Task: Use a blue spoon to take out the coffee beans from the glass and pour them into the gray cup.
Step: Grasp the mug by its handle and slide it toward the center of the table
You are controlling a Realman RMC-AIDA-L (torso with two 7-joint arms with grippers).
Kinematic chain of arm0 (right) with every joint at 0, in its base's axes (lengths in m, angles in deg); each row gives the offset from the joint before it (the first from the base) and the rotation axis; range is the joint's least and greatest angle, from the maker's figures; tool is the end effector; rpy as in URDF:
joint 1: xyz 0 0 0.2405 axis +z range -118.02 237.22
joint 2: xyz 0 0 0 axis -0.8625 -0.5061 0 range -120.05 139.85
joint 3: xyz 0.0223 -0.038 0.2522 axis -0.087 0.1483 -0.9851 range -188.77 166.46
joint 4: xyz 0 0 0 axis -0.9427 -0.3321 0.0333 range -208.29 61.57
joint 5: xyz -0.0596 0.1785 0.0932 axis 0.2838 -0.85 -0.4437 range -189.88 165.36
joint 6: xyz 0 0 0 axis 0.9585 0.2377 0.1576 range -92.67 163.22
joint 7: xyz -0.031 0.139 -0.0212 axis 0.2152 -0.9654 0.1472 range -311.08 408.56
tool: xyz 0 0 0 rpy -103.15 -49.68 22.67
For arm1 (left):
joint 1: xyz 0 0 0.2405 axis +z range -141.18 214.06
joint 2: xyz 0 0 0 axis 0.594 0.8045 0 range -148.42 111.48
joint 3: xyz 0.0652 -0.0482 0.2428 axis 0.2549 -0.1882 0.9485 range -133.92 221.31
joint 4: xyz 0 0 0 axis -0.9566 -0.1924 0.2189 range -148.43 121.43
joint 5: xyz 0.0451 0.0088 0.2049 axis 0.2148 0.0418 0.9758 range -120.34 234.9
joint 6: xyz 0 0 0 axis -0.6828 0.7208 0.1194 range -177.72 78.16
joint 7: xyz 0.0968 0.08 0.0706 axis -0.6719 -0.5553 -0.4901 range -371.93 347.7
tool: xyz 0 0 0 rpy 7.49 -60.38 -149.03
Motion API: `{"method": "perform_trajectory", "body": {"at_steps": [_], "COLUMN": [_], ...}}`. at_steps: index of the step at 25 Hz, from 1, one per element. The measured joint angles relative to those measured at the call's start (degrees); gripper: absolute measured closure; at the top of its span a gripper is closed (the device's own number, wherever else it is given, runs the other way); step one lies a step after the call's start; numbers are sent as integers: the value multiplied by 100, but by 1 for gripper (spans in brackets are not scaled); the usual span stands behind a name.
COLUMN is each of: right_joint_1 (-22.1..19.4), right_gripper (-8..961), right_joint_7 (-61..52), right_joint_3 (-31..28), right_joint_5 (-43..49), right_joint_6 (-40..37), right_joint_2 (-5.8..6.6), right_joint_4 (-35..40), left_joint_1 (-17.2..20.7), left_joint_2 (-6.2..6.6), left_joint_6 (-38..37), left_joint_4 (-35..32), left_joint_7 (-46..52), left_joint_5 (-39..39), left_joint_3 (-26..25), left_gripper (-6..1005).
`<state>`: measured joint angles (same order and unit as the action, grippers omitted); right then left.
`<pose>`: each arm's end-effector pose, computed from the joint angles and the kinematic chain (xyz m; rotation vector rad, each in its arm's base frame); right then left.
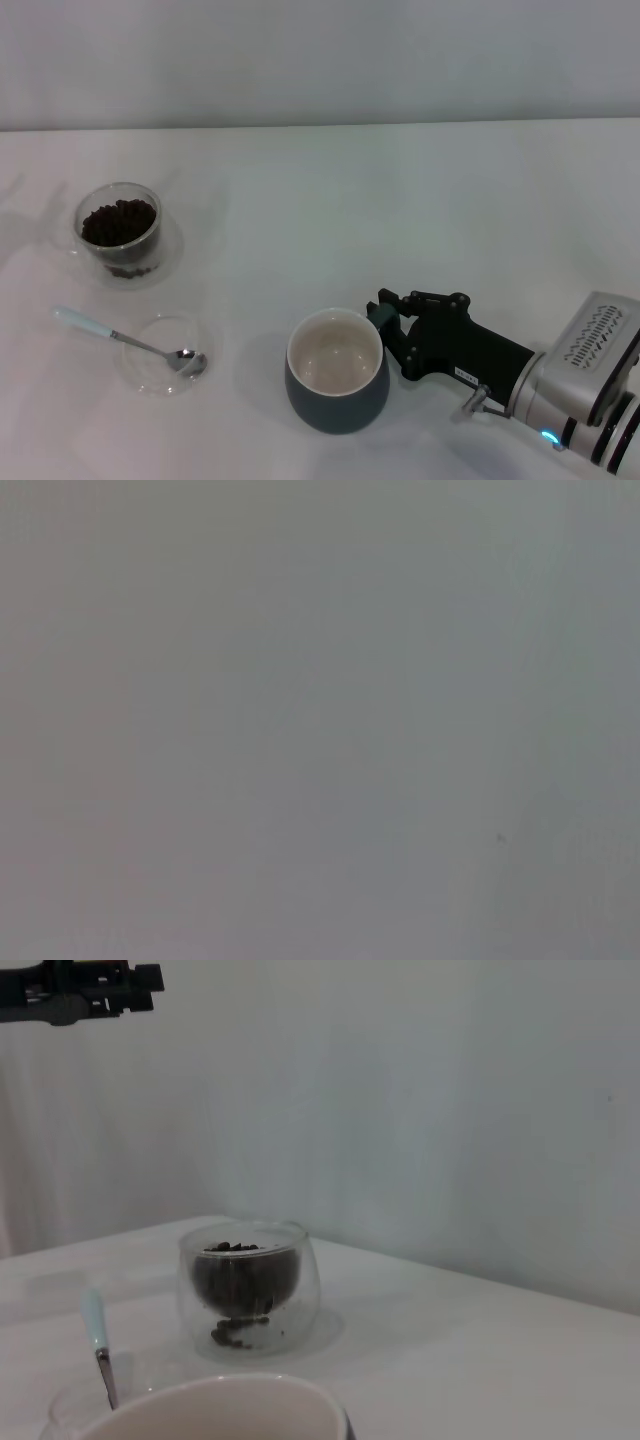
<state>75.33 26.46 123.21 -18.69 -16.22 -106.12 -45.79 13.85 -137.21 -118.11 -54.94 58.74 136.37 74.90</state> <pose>0.2914 0.2680 -0.1070 -2.2946 0.5484 0.6575 -0.3149 0.3611 0.1158 -1.7778 -0.6240 -0.9363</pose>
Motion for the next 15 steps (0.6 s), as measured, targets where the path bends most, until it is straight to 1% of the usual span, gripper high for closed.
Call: {"method": "perform_trajectory", "body": {"at_steps": [15], "right_joint_1": [-9], "right_gripper": [778], "right_joint_7": [6], "right_joint_3": [27], "right_joint_5": [8], "right_joint_6": [143], "right_joint_2": [17], "right_joint_4": [-86], "left_joint_1": [55], "left_joint_2": [-9], "left_joint_6": [-54], "left_joint_4": [6], "left_joint_7": [-2], "left_joint_5": [-58], "left_joint_3": [0], "left_gripper": [351]}}
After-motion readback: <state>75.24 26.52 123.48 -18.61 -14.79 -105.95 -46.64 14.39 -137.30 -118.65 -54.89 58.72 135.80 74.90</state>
